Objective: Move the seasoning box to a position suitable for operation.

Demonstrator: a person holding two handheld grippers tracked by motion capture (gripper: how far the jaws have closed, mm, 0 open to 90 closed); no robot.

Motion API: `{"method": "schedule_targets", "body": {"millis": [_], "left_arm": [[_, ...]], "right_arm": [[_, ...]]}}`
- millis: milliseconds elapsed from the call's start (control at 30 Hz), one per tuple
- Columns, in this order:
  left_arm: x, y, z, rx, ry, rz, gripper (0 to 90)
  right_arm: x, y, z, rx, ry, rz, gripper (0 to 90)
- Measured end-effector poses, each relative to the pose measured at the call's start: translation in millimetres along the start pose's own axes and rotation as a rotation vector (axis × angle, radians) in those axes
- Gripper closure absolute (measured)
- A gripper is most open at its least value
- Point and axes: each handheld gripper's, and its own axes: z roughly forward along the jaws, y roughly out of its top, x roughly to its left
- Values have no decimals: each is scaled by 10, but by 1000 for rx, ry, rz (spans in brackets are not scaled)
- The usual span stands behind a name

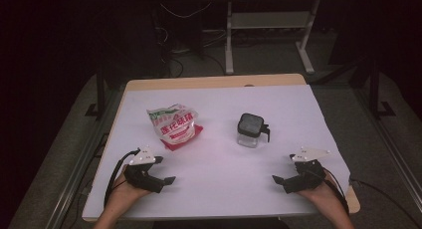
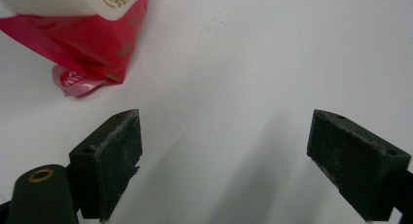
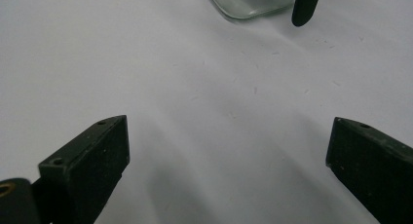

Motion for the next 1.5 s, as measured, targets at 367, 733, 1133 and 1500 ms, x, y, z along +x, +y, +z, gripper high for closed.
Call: {"method": "schedule_targets", "body": {"millis": [367,733,1133,1500], "left_arm": [[2,-9,10,-4,-9,3,122],[-5,-19,-6,-19,-15,10,124],[12,-5,-70,-45,-27,-5,124],[9,-37,-62,-30,-11,-3,125]], "right_arm": [[-36,21,7,4,25,1,18],[-100,259,-38,-12,35,-20,18],[-228,484,29,2,54,-40,18],[-291,722,-31,9,59,-79,18]]}}
